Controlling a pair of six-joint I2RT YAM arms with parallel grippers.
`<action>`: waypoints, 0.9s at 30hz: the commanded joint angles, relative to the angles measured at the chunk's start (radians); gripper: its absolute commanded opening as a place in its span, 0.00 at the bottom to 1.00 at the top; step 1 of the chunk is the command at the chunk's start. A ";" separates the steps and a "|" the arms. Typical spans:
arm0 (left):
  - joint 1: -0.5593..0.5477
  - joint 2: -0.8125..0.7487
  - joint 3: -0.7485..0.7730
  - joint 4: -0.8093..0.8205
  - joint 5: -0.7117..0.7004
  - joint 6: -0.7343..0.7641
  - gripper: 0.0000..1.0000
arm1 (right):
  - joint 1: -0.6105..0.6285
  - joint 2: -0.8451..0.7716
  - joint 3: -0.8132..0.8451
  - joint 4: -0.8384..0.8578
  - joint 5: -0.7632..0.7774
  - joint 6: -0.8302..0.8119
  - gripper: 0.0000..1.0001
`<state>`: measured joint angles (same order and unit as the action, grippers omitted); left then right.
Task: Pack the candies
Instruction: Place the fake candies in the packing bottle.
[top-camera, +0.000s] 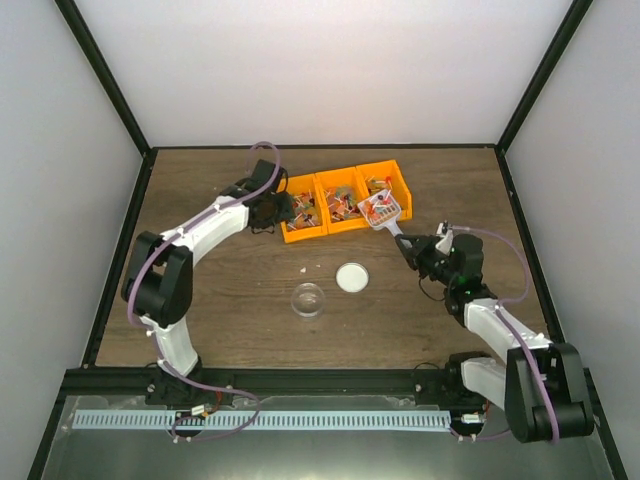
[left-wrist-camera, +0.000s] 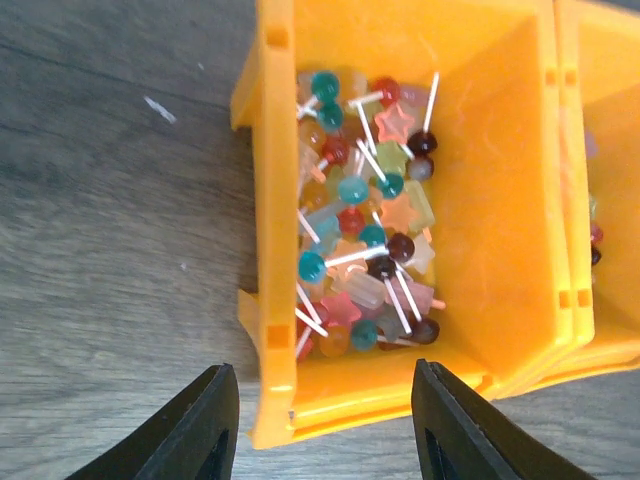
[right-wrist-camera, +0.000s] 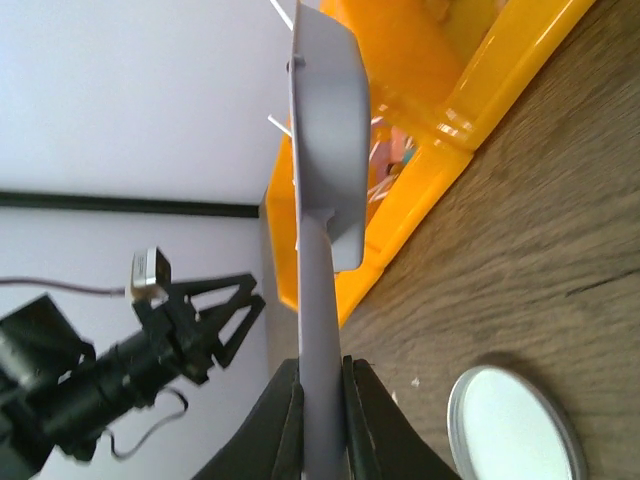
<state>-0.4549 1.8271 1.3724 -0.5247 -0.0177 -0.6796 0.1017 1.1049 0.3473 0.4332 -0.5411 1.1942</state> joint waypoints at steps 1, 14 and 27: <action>0.048 -0.065 -0.001 -0.012 -0.001 0.020 0.50 | -0.002 -0.092 -0.037 0.032 -0.123 -0.044 0.01; 0.199 -0.113 -0.076 -0.004 0.059 0.029 0.50 | 0.037 -0.402 -0.148 -0.149 -0.336 -0.149 0.01; 0.203 -0.098 -0.099 0.019 0.081 0.029 0.50 | 0.215 -0.730 -0.115 -0.559 -0.218 -0.270 0.01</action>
<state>-0.2512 1.7409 1.2873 -0.5220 0.0494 -0.6571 0.2993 0.4187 0.1848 0.0269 -0.7902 0.9836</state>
